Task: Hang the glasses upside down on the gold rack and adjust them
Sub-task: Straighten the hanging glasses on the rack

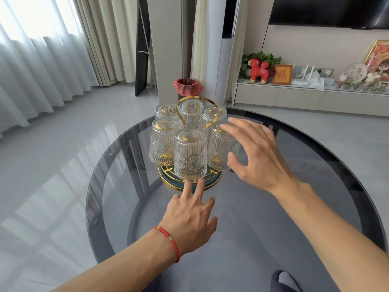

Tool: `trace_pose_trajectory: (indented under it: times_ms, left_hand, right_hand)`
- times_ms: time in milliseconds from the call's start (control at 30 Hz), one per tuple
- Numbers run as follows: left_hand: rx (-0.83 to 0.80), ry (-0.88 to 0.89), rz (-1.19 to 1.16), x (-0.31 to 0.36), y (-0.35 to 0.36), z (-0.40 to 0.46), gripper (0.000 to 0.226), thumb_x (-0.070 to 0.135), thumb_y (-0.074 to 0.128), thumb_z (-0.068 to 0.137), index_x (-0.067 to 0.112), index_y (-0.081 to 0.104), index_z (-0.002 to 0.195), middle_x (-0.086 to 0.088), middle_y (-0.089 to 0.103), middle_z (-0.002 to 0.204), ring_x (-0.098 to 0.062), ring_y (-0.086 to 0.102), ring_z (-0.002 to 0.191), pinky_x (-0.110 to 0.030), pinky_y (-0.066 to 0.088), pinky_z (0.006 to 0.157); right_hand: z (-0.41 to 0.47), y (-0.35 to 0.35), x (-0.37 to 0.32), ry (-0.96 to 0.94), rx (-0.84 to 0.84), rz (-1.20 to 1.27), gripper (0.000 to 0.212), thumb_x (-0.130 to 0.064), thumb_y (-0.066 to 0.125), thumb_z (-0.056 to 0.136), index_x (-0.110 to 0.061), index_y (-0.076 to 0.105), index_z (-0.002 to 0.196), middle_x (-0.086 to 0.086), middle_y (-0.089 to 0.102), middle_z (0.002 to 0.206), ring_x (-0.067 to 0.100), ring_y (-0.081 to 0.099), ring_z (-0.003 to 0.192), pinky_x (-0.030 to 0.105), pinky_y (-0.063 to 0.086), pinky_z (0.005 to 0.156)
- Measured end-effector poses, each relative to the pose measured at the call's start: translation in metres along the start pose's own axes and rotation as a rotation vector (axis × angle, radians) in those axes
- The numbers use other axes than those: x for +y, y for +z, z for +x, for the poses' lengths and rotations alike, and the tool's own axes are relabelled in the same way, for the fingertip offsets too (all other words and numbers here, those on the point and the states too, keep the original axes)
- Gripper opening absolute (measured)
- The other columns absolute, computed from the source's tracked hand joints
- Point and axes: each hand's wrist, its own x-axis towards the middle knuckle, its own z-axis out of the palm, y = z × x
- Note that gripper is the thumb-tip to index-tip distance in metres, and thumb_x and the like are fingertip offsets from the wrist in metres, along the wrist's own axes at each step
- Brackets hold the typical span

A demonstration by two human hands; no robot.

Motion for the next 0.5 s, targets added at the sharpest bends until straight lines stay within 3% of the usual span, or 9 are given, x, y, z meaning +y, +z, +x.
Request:
trace_pose_trajectory:
  times_ms: [100, 500]
  left_hand:
    - [0.002, -0.001, -0.002, 0.0004, -0.0003, -0.0001, 0.055, 0.058, 0.032, 0.103, 0.024, 0.048, 0.142, -0.017, 0.013, 0.169, -0.043, 0.019, 0.144, -0.043, 0.05, 0.085]
    - [0.013, 0.003, -0.017, -0.0008, 0.0016, 0.0009, 0.057, 0.058, 0.033, 0.103, 0.024, 0.046, 0.146, -0.017, 0.014, 0.169, -0.045, 0.017, 0.147, -0.045, 0.052, 0.088]
  right_hand:
    - [0.0012, 0.0, -0.0011, 0.015, -0.06, -0.007, 0.063, -0.039, 0.056, 0.089, -0.022, 0.053, 0.15, 0.004, 0.053, 0.156, 0.027, 0.043, 0.148, 0.056, 0.029, 0.12]
    - [0.004, -0.001, 0.005, -0.029, -0.008, -0.023, 0.056, -0.034, 0.058, 0.089, -0.022, 0.059, 0.143, 0.003, 0.062, 0.144, 0.025, 0.051, 0.139, 0.047, 0.032, 0.117]
